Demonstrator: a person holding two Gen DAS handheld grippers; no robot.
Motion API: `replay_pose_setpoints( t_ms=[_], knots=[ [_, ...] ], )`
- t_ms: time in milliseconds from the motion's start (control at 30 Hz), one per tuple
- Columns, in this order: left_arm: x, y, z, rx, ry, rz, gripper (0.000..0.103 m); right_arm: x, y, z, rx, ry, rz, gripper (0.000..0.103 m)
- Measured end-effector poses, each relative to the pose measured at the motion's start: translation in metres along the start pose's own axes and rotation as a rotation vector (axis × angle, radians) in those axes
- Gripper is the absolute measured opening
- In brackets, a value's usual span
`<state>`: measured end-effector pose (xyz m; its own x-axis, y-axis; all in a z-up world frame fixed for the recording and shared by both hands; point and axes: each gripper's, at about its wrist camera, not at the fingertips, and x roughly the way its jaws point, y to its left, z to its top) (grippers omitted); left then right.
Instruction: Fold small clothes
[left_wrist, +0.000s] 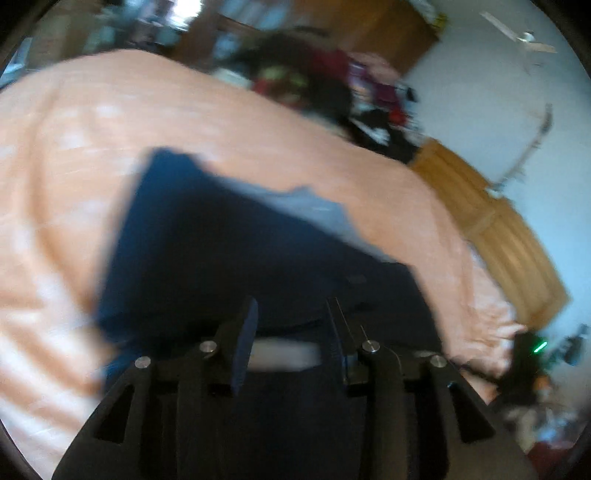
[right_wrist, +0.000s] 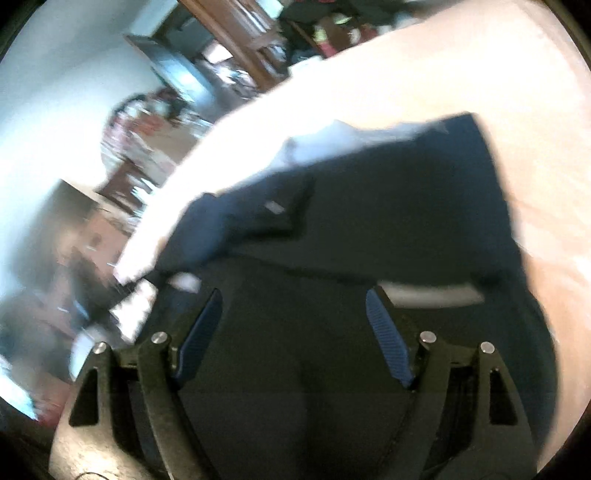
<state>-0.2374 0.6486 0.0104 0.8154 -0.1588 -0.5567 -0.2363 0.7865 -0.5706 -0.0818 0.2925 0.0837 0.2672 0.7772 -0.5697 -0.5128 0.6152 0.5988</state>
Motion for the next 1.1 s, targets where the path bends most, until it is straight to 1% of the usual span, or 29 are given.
replay_pose_setpoints(
  t_ms=[67, 100, 133, 200, 267, 300, 433, 533, 567, 600, 633, 667, 700, 767, 833, 933, 1100],
  knots=[
    [0.001, 0.032, -0.017, -0.086, 0.008, -0.003, 0.036, 0.028, -0.003, 0.025, 0.058, 0.028, 0.113, 0.078],
    [0.004, 0.044, -0.021, -0.129, 0.008, -0.017, 0.036, 0.050, -0.008, 0.037, 0.114, 0.071, 0.178, 0.075],
    [0.005, 0.052, -0.023, -0.167, 0.002, -0.041, 0.034, 0.069, -0.014, 0.046, 0.165, 0.100, 0.194, 0.072],
    [0.008, 0.056, -0.022, -0.197, -0.016, -0.045, 0.033, 0.108, -0.024, 0.059, 0.226, 0.189, 0.156, 0.069],
    [0.011, 0.053, -0.026, -0.187, -0.018, -0.042, 0.033, 0.132, -0.032, 0.061, 0.276, 0.250, 0.112, 0.066],
    [0.014, 0.051, -0.025, -0.186, -0.019, -0.045, 0.033, 0.143, -0.034, 0.062, 0.297, 0.283, 0.124, 0.065],
    [0.013, 0.062, -0.027, -0.202, -0.018, -0.070, 0.033, 0.166, -0.032, 0.067, 0.315, 0.318, 0.148, 0.065],
    [0.014, 0.061, -0.028, -0.198, -0.019, -0.067, 0.033, 0.179, -0.035, 0.072, 0.357, 0.316, 0.196, 0.060],
    [0.015, 0.060, -0.026, -0.199, -0.019, -0.067, 0.033, 0.183, -0.034, 0.072, 0.365, 0.320, 0.208, 0.056],
    [0.016, 0.061, -0.027, -0.199, -0.018, -0.066, 0.033, 0.187, -0.033, 0.071, 0.367, 0.327, 0.218, 0.047],
    [0.018, 0.059, -0.018, -0.199, -0.016, -0.065, 0.033, 0.190, -0.031, 0.069, 0.360, 0.335, 0.222, 0.039],
    [0.018, 0.059, -0.018, -0.198, -0.016, -0.063, 0.033, 0.192, -0.028, 0.067, 0.343, 0.339, 0.218, 0.017],
    [0.017, 0.059, -0.018, -0.196, -0.016, -0.062, 0.033, 0.191, -0.027, 0.068, 0.327, 0.336, 0.212, 0.003],
    [0.015, 0.057, -0.019, -0.194, -0.018, -0.061, 0.033, 0.176, -0.022, 0.070, 0.296, 0.285, 0.215, 0.002],
    [0.014, 0.054, -0.018, -0.192, -0.021, -0.062, 0.033, 0.147, -0.022, 0.076, 0.272, 0.218, 0.231, 0.002],
    [0.013, 0.052, -0.019, -0.184, -0.026, -0.057, 0.033, 0.102, -0.029, 0.085, 0.244, 0.129, 0.203, 0.002],
    [0.012, 0.049, -0.020, -0.178, -0.032, -0.055, 0.034, 0.043, -0.058, 0.090, 0.247, 0.031, 0.122, 0.002]
  ],
)
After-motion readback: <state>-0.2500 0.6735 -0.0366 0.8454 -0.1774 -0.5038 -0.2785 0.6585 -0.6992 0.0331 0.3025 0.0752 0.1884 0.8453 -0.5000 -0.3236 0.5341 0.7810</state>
